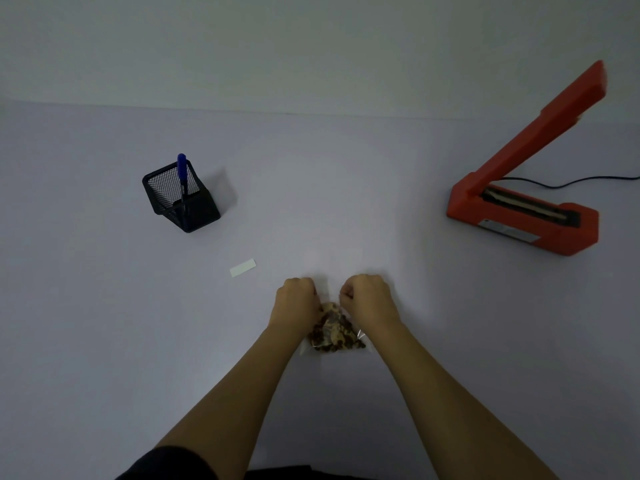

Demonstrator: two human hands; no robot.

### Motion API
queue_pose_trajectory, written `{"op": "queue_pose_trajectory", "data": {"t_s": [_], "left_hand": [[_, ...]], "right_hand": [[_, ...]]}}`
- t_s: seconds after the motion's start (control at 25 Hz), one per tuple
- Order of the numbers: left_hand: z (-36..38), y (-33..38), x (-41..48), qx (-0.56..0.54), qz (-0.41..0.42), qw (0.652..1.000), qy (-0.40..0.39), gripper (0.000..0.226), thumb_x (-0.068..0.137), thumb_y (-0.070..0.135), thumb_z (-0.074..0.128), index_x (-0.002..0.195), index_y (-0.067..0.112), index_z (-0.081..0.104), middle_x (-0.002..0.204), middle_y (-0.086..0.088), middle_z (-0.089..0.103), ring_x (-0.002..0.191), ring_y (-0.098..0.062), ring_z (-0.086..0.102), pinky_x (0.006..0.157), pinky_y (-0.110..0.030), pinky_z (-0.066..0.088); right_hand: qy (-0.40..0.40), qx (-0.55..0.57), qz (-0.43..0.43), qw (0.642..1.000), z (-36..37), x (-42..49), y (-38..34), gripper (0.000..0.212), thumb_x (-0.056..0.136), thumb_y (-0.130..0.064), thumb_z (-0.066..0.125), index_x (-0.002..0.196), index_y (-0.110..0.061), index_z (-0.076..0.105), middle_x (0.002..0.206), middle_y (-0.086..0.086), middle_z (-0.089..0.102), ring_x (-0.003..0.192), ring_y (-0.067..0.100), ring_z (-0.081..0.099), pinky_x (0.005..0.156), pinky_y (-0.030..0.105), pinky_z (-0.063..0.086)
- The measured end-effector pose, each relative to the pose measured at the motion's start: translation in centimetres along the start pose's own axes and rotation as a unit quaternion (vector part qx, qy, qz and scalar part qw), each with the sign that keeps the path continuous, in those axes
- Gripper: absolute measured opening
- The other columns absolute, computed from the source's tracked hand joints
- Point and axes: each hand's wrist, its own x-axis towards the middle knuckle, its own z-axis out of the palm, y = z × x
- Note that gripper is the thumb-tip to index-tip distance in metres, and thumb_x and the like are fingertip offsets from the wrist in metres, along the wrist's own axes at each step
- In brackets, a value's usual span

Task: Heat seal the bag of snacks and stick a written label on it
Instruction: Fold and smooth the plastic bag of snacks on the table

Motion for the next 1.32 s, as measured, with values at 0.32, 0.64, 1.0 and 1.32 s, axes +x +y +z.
{"op": "queue_pose_trajectory", "data": {"t_s": [0.32, 0.64, 1.0, 1.32], "left_hand": [[0.3, 0.3, 0.2, -0.043, 0.008, 0.999, 0.004, 0.016, 0.085, 0.004, 0.048, 0.081, 0.006, 0.063, 0.089, -0.012, 0.067, 0.083, -0.026, 0.060, 0.073, -0.032, 0.049], [0.1, -0.9, 0.8, -0.032, 0.051, 0.998, 0.018, 0.020, 0.087, -0.001, 0.047, 0.095, 0.005, 0.065, 0.096, -0.012, 0.064, 0.085, -0.026, 0.059, 0.070, -0.027, 0.044], [0.0, -1.6, 0.2, -0.100, 0.077, 0.991, 0.043, 0.018, 0.082, 0.005, 0.058, 0.099, 0.002, 0.065, 0.098, -0.013, 0.061, 0.087, -0.028, 0.058, 0.077, -0.032, 0.049], [-1.7, -2.6, 1.4, 0.023, 0.085, 0.996, 0.004, 0.069, 0.079, 0.040, 0.065, 0.138, 0.025, 0.034, 0.142, 0.006, 0.035, 0.125, -0.022, 0.032, 0.099, -0.039, 0.033]], "right_hand": [[-0.015, 0.013, -0.001, 1.000, 0.0, 0.3, 0.0, 0.016, 0.073, -0.001, 0.055, 0.065, 0.000, 0.070, 0.063, 0.015, 0.069, 0.056, 0.023, 0.064, 0.054, 0.033, 0.057], [-0.005, 0.030, -0.034, 0.999, 0.4, 0.2, 0.5, 0.019, 0.081, 0.002, 0.056, 0.073, -0.007, 0.070, 0.077, 0.011, 0.068, 0.076, 0.024, 0.065, 0.070, 0.032, 0.055], [0.007, 0.114, -0.027, 0.993, 0.4, -0.1, 1.3, 0.022, 0.080, 0.001, 0.059, 0.098, -0.007, 0.069, 0.096, 0.010, 0.067, 0.085, 0.018, 0.061, 0.080, 0.029, 0.052], [-0.036, 0.115, -0.002, 0.993, -0.4, 1.4, 2.1, 0.073, 0.073, -0.011, 0.071, 0.136, -0.008, 0.035, 0.128, 0.009, 0.040, 0.109, 0.025, 0.049, 0.093, 0.039, 0.047]]}}
